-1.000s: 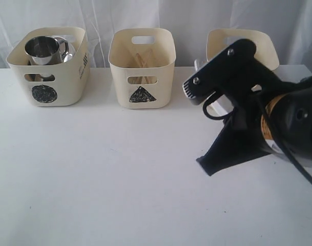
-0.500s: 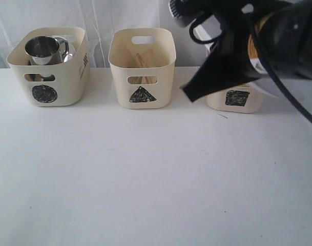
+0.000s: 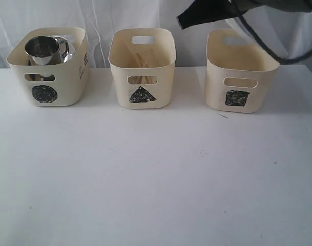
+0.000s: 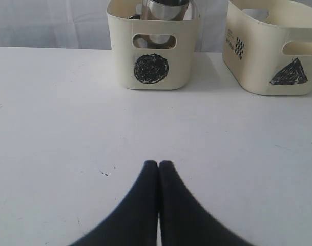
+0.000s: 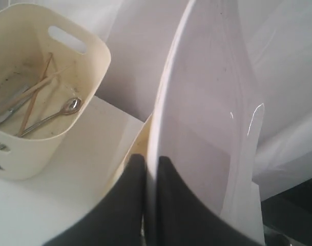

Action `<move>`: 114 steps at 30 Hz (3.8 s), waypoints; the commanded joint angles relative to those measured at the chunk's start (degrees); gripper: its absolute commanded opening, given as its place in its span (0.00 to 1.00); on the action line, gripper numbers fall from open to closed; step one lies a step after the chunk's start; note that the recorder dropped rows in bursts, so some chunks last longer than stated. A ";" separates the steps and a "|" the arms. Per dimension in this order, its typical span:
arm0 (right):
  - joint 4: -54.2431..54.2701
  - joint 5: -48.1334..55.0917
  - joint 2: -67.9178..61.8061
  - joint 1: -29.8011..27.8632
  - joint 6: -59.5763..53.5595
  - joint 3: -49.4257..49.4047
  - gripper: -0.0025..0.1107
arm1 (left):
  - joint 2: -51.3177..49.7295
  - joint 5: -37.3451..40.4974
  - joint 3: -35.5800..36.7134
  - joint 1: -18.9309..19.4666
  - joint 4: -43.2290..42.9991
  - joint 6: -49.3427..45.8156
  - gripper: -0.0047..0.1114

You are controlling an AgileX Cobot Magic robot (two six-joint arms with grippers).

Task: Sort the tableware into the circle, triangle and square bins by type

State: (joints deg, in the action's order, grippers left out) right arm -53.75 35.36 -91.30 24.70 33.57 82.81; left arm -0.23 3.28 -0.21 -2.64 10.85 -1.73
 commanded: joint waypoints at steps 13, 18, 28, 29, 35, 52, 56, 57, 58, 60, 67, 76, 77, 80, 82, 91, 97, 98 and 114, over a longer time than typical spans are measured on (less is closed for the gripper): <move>1.29 -6.55 -19.94 -6.49 0.07 17.43 0.02 | 0.23 -0.27 0.21 0.19 0.10 0.21 0.04; 2.48 -6.17 -21.86 -7.14 0.21 18.55 0.02 | 0.23 -0.27 0.21 0.19 0.10 0.21 0.04; 4.45 -0.93 -23.27 -7.48 4.07 18.55 0.02 | 0.23 -0.27 0.21 0.19 0.10 0.21 0.04; 4.45 -0.83 -23.27 -7.48 4.19 18.55 0.02 | 0.23 -0.27 0.21 0.19 0.10 0.21 0.04; 5.01 0.56 -23.05 -7.48 5.68 18.55 0.28 | 0.23 -0.27 0.21 0.19 0.10 0.21 0.04; -3.21 -1.21 10.78 -7.48 21.11 -23.59 0.02 | 0.23 -0.27 0.21 0.19 0.10 0.21 0.04; -3.34 -5.66 26.14 -7.48 29.85 -43.82 0.02 | 0.23 -0.27 0.21 0.19 0.10 0.21 0.04; -3.34 -6.01 28.82 -7.48 31.74 -46.92 0.02 | 0.23 -0.27 0.21 0.19 0.10 0.21 0.04; -3.34 -6.26 31.40 -7.48 32.74 -49.78 0.02 | 0.23 -0.27 0.21 0.19 0.10 0.21 0.04; -3.34 -6.26 35.56 -7.48 33.71 -54.38 0.02 | 0.23 -0.27 0.21 0.19 0.10 0.21 0.04; 1.51 -5.65 46.41 -7.48 41.94 -60.72 0.02 | 0.23 -0.27 0.21 0.19 0.10 0.21 0.04; 1.71 -4.88 48.51 -7.48 41.94 -60.72 0.02 | 0.23 -0.27 0.21 0.19 0.10 0.21 0.04; 1.71 -4.88 48.51 -7.48 41.94 -60.72 0.02 | 0.23 -0.27 0.21 0.19 0.10 0.21 0.04; 1.71 -4.88 48.51 -7.48 41.94 -60.72 0.02 | 0.23 -0.27 0.21 0.19 0.10 0.21 0.04; 1.71 -4.88 48.51 -7.48 41.94 -60.72 0.02 | 0.23 -0.27 0.21 0.19 0.10 0.21 0.04; 1.22 -5.10 65.23 -7.00 41.94 -63.39 0.02 | 0.23 -0.27 0.21 0.19 0.10 0.21 0.04; -2.32 -2.93 78.72 -7.10 39.66 -69.80 0.02 | 0.23 -0.27 0.21 0.19 0.10 0.21 0.04; -3.34 -4.50 80.71 -7.83 39.66 -72.16 0.02 | 0.23 -0.27 0.21 0.19 0.10 0.21 0.04; -29.60 -27.17 91.30 -9.77 39.66 -81.45 0.02 | 0.23 -0.27 0.21 0.19 0.10 0.21 0.04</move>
State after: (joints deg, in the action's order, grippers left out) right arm -82.31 10.29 -0.29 15.35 73.84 2.39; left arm -0.23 3.28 -0.21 -2.64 10.85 -1.73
